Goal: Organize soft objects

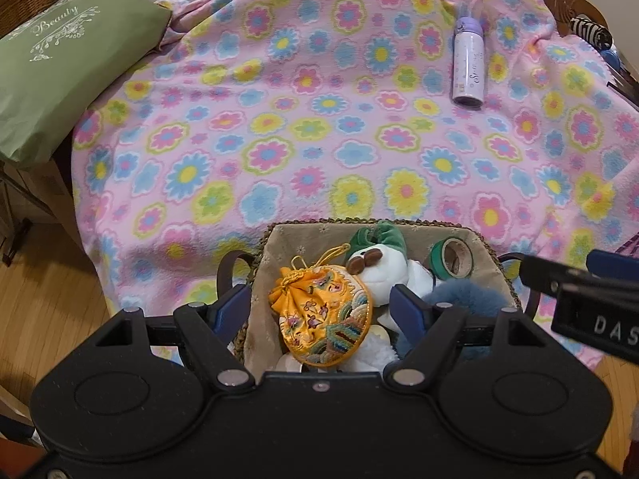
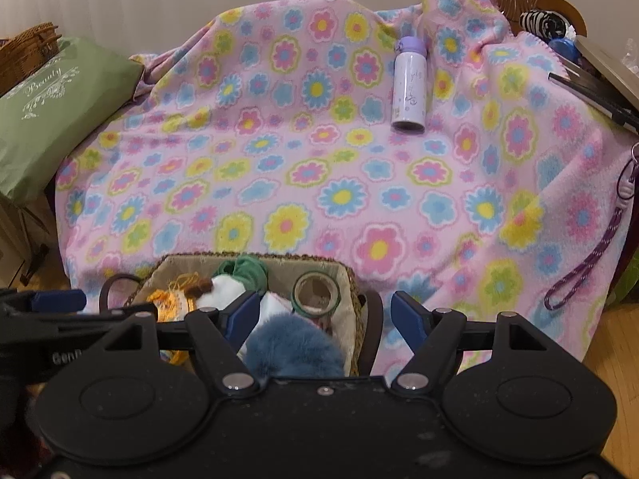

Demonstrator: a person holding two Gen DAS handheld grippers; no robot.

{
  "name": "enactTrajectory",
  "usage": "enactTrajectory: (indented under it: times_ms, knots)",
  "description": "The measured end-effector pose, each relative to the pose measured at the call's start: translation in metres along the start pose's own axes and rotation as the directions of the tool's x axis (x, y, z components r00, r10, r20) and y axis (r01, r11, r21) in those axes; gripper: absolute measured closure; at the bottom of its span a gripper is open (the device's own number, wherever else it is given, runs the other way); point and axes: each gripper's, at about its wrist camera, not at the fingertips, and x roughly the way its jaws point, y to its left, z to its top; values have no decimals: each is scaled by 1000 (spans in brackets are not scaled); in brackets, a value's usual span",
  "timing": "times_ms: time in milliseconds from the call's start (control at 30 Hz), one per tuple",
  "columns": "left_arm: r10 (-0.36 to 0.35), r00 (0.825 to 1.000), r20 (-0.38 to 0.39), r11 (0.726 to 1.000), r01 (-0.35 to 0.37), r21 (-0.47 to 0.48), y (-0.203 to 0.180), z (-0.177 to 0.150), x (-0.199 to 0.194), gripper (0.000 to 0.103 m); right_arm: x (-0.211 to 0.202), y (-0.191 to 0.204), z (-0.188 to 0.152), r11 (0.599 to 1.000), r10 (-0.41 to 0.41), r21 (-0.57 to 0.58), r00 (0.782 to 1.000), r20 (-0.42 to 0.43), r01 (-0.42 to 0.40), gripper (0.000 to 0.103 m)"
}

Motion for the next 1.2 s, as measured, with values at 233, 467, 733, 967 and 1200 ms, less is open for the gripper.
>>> enactTrajectory:
  times_ms: [233,467,733,967,1200]
  knots:
    - [10,1000,-15,1000,-10,-5,3,-4,0,30,-5,0,-6,1000,-7,0,1000,-12,7,28]
    - [20,999,-27,1000,-20,-7,5,-6,2,30,-9,1,-9,1000,-2,-6,1000,-29,2,27]
    - [21,999,-26,1000,-21,-9,6,-7,1,30,-11,2,-10,1000,-7,-26,999,-38,6,24]
    - [18,999,-28,1000,-18,-6,5,-7,1,30,-9,0,-10,1000,-5,-26,999,-46,4,24]
    - [18,999,-28,1000,-18,-7,5,-7,1,30,-9,0,-10,1000,-3,-26,999,-48,1,24]
